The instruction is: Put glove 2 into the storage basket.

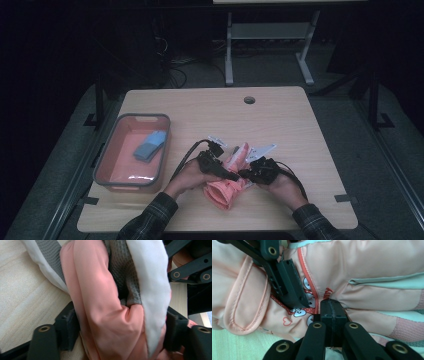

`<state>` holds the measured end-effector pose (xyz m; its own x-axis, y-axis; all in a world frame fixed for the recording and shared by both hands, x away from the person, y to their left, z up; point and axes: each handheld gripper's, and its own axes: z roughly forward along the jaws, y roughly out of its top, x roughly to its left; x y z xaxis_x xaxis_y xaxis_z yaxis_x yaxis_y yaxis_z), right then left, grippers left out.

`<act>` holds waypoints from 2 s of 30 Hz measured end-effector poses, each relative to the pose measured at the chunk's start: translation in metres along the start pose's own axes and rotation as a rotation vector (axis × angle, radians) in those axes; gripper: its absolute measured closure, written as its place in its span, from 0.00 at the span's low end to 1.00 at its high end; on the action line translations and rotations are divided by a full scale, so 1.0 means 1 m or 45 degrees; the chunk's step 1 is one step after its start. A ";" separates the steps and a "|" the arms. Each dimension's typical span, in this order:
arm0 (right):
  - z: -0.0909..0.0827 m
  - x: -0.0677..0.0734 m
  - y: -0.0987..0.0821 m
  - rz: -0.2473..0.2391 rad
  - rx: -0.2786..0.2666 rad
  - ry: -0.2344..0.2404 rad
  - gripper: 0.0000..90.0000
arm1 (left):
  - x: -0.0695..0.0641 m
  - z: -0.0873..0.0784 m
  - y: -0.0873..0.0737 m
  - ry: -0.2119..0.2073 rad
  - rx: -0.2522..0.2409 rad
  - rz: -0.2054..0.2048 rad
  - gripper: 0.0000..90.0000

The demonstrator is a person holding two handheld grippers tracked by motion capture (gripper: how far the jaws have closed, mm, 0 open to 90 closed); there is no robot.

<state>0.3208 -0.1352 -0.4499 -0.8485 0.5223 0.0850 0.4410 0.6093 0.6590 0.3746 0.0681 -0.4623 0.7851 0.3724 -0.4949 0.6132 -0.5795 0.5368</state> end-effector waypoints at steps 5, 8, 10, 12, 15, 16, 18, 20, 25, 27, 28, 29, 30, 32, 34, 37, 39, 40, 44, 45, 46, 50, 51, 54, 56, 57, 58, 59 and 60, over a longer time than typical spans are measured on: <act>0.000 -0.001 -0.001 0.005 -0.013 0.010 1.00 | 0.000 -0.002 -0.001 0.027 0.016 0.045 0.46; -0.004 0.000 -0.001 -0.002 -0.027 0.010 1.00 | 0.001 -0.003 -0.001 0.028 0.009 0.048 0.55; -0.009 0.000 -0.001 0.003 -0.033 0.017 0.96 | -0.001 -0.004 -0.001 0.041 0.009 0.063 0.59; -0.016 -0.002 -0.002 0.009 -0.066 0.026 0.88 | -0.001 -0.005 -0.001 0.040 0.001 0.060 0.63; -0.029 -0.005 -0.007 0.041 -0.115 0.011 0.73 | -0.003 -0.006 0.000 0.042 -0.007 0.057 0.65; -0.032 -0.006 -0.009 0.051 -0.127 0.000 0.70 | -0.003 -0.007 0.000 0.037 0.006 0.070 0.65; -0.044 -0.012 -0.020 0.102 -0.184 -0.042 0.58 | -0.004 -0.009 0.000 0.030 -0.001 0.066 0.67; -0.051 -0.018 -0.027 0.131 -0.209 -0.088 0.47 | -0.006 -0.012 0.001 0.025 0.004 0.077 0.67; -0.054 -0.041 -0.048 0.235 -0.177 -0.244 0.31 | -0.011 -0.019 0.001 0.016 0.005 0.074 0.67; -0.051 -0.050 -0.053 0.255 -0.142 -0.306 0.29 | -0.013 -0.022 0.001 0.018 0.005 0.080 0.67; -0.047 -0.054 -0.055 0.273 -0.121 -0.328 0.26 | -0.014 -0.023 0.001 0.022 0.005 0.079 0.67; -0.045 -0.056 -0.057 0.283 -0.104 -0.343 0.24 | -0.016 -0.024 0.001 0.022 -0.002 0.074 0.68; -0.043 -0.059 -0.058 0.286 -0.080 -0.354 0.24 | -0.017 -0.025 0.002 0.024 0.000 0.082 0.68; -0.039 -0.063 -0.060 0.299 -0.059 -0.388 0.20 | -0.018 -0.027 0.002 0.023 -0.007 0.083 0.68; -0.036 -0.066 -0.061 0.305 -0.047 -0.406 0.19 | -0.019 -0.029 0.002 0.020 -0.016 0.080 0.68; -0.031 -0.066 -0.062 0.294 -0.050 -0.442 0.18 | -0.021 -0.034 0.002 0.030 -0.019 0.093 0.68; -0.029 -0.067 -0.063 0.308 -0.052 -0.426 0.16 | -0.022 -0.037 0.003 0.032 -0.026 0.100 0.68; -0.029 -0.067 -0.063 0.311 -0.059 -0.423 0.16 | -0.023 -0.038 0.003 0.039 -0.025 0.097 0.68; -0.027 -0.068 -0.068 0.336 -0.103 -0.410 0.14 | -0.022 -0.048 0.003 0.059 -0.048 0.076 0.68; -0.027 -0.068 -0.068 0.340 -0.113 -0.408 0.14 | -0.021 -0.052 0.003 0.064 -0.056 0.069 0.68; -0.026 -0.067 -0.069 0.352 -0.128 -0.404 0.12 | -0.021 -0.055 0.003 0.069 -0.061 0.068 0.68; -0.026 -0.068 -0.070 0.346 -0.129 -0.407 0.11 | -0.023 -0.068 0.005 0.089 -0.085 0.061 0.68; -0.026 -0.068 -0.070 0.345 -0.129 -0.407 0.11 | -0.024 -0.071 0.005 0.089 -0.088 0.054 0.68; -0.026 -0.068 -0.070 0.346 -0.130 -0.407 0.11 | -0.025 -0.080 0.006 0.097 -0.101 0.052 0.68; -0.026 -0.068 -0.070 0.346 -0.129 -0.407 0.11 | -0.025 -0.086 0.007 0.103 -0.105 0.047 0.68; -0.026 -0.068 -0.070 0.345 -0.130 -0.407 0.11 | -0.026 -0.089 0.008 0.107 -0.110 0.043 0.68; -0.026 -0.068 -0.070 0.345 -0.129 -0.407 0.11 | -0.026 -0.092 0.008 0.112 -0.113 0.041 0.68; -0.026 -0.068 -0.070 0.345 -0.130 -0.408 0.11 | -0.026 -0.096 0.009 0.118 -0.118 0.037 0.68; -0.026 -0.068 -0.070 0.346 -0.129 -0.407 0.11 | -0.026 -0.098 0.010 0.123 -0.120 0.043 0.68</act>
<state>0.3403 -0.2287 -0.4824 -0.5650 0.8241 0.0400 0.5913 0.3706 0.7162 0.3687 0.1239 -0.3772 0.8074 0.4245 -0.4098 0.5881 -0.5237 0.6163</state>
